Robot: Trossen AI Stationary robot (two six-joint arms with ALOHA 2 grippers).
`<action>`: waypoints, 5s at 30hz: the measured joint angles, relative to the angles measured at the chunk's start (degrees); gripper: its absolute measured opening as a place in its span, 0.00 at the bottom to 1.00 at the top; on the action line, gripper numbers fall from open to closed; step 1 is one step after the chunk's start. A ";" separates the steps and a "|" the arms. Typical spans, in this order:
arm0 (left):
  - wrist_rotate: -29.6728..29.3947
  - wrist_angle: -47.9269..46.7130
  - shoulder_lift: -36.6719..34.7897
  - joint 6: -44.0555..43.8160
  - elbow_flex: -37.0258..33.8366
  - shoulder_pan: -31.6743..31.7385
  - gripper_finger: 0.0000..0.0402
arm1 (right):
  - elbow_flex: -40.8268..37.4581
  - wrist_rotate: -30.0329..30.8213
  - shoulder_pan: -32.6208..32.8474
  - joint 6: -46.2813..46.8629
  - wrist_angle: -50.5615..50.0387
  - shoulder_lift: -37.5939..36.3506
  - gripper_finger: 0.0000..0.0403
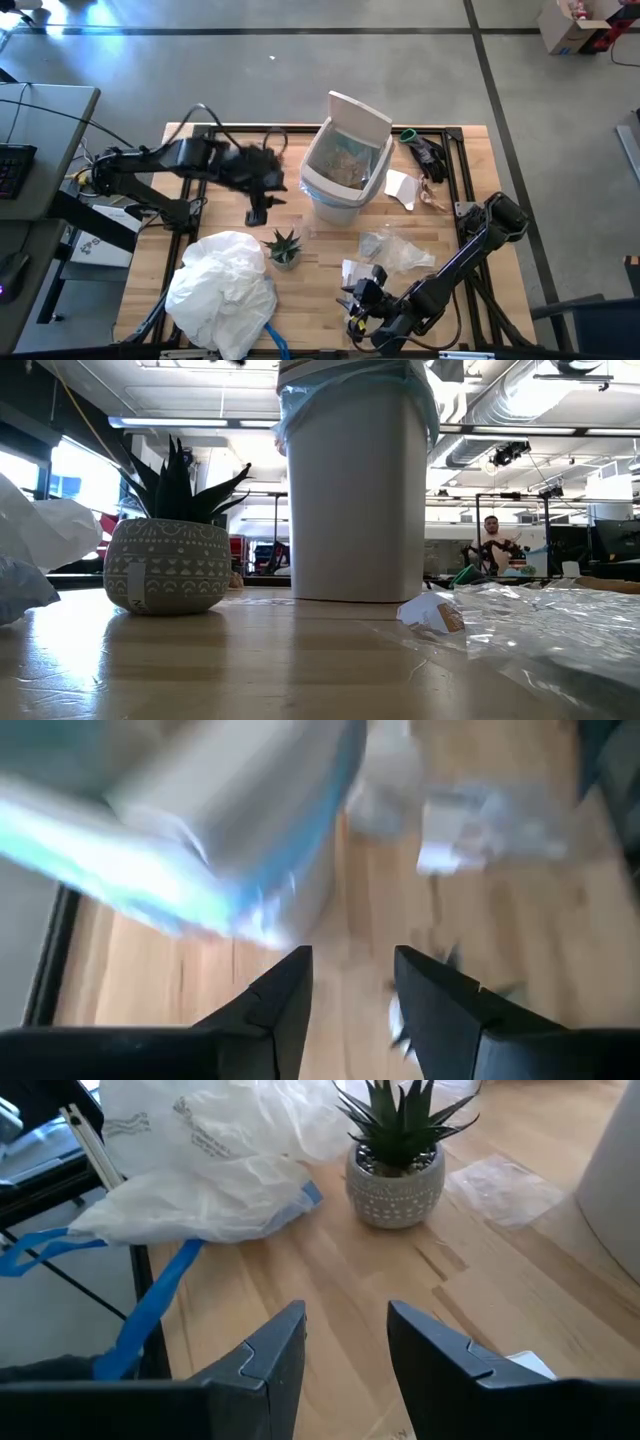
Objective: Place trash/remove bag and relplace
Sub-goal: Put the brown napkin into the trash bin
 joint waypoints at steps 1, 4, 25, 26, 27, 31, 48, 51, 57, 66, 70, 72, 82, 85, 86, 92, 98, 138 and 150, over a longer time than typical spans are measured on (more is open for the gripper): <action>-0.01 0.76 -0.54 -0.30 -2.26 -0.34 0.32 | 0.00 0.00 -0.02 0.02 0.16 0.00 0.32; 0.48 4.11 -2.27 -1.09 -9.77 -1.11 0.32 | 0.00 0.02 -0.06 0.44 0.48 0.00 0.32; -1.36 30.73 -22.39 -11.25 -50.10 11.18 0.32 | 0.00 0.44 -3.07 -1.57 0.22 -0.09 0.32; -1.19 31.61 -22.38 -11.50 -51.06 12.11 0.32 | 0.00 0.44 -3.22 -1.57 0.24 -0.09 0.32; -0.75 32.54 -22.37 -11.69 -51.90 12.96 0.32 | -0.02 0.44 -3.38 -1.56 0.31 -0.09 0.32; -0.54 35.75 -22.14 -13.12 -54.11 16.14 0.32 | -0.07 0.42 -3.79 -1.53 1.19 -0.09 0.32; -14.41 29.35 -22.14 -16.17 -54.84 24.15 0.41 | -0.07 0.05 -4.96 -2.16 2.40 -0.09 0.32; -14.46 28.56 -21.86 -18.34 -54.84 26.65 0.44 | -0.07 -0.20 -5.27 -2.59 2.42 -0.09 0.32; -9.73 28.92 -19.20 -19.39 -54.80 33.65 0.49 | -0.09 -0.44 -5.29 -3.54 2.79 -0.09 0.32; -7.95 32.50 -10.94 -18.02 -54.80 38.43 0.55 | -0.09 0.04 -5.31 -4.19 2.88 -0.09 0.32; -6.21 35.93 -7.28 -18.00 -54.80 39.07 0.57 | -0.09 0.04 -5.31 -4.62 2.89 -0.09 0.32; -4.95 37.22 -5.11 -17.48 -54.77 39.54 0.57 | -0.09 0.04 -5.31 -4.72 2.86 -0.09 0.32; -5.02 39.05 1.76 -16.11 -54.75 39.79 0.36 | -0.09 0.11 -5.31 -5.05 2.86 -0.09 0.32; -3.14 39.01 1.24 -15.00 -54.75 39.79 0.15 | -0.09 0.13 -5.31 -5.11 2.86 -0.09 0.32; -2.26 39.01 0.84 -14.99 -54.75 39.79 0.08 | -0.09 0.13 -5.31 -5.14 2.86 -0.09 0.32; 3.52 35.66 -3.20 -15.39 -53.58 38.56 0.01 | -0.09 0.44 -5.31 -5.07 2.85 -0.09 0.32; 4.89 30.44 -11.83 -17.96 -51.13 34.39 0.00 | -0.09 0.52 -5.23 -5.07 2.85 -0.09 0.32; -10.99 27.78 -33.93 -15.80 -24.25 4.22 0.00 | -0.09 2.08 -4.44 -4.97 3.23 -0.09 0.32; -14.39 16.44 -9.23 -4.50 -2.13 -3.03 0.00 | -0.09 2.95 -4.42 -5.07 3.55 -0.04 0.32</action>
